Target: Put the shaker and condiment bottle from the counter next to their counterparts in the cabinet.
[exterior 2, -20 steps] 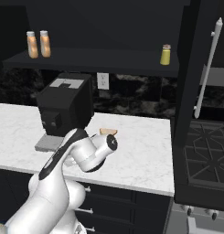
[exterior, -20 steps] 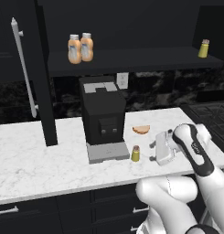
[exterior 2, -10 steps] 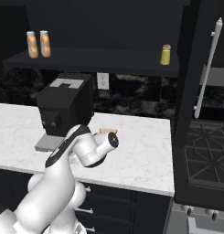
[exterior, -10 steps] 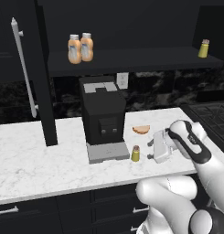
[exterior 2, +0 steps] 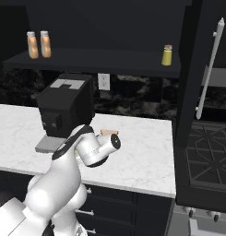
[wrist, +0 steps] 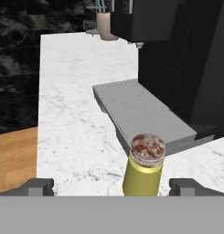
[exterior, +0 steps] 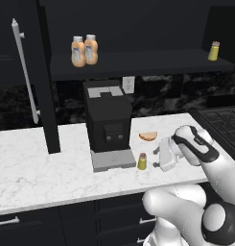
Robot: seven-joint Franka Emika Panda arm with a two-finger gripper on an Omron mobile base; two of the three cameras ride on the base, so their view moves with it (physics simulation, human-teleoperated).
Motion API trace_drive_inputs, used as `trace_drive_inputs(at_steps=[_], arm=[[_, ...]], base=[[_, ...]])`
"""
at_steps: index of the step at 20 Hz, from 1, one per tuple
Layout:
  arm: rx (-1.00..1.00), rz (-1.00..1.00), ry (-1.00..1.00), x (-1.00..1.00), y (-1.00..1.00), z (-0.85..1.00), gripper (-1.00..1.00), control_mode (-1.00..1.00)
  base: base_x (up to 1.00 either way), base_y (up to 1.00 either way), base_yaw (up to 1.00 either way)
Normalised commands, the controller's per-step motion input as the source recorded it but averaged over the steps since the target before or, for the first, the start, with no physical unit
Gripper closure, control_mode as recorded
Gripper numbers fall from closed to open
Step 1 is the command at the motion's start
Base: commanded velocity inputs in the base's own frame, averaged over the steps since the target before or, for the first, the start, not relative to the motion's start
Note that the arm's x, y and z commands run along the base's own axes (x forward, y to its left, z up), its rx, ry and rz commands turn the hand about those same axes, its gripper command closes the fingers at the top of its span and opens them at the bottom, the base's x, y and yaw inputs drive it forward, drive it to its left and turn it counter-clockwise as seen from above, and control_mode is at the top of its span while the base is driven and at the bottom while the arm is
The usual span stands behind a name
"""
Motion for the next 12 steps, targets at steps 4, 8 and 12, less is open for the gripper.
trace_drive_inputs(at_steps=[4, 8, 12], arm=[[0.0, 0.0, 0.0, 0.11, 0.0, -0.06, -1.0, -1.0], [0.0, 0.0, 0.0, 0.09, 0.0, -0.1, -1.0, -1.0], [0.0, 0.0, 0.0, 0.06, 0.0, -0.1, -1.0, -1.0]], base=[[0.0, 0.0, 0.0], [0.0, 0.0, 0.0], [0.0, 0.0, 0.0]])
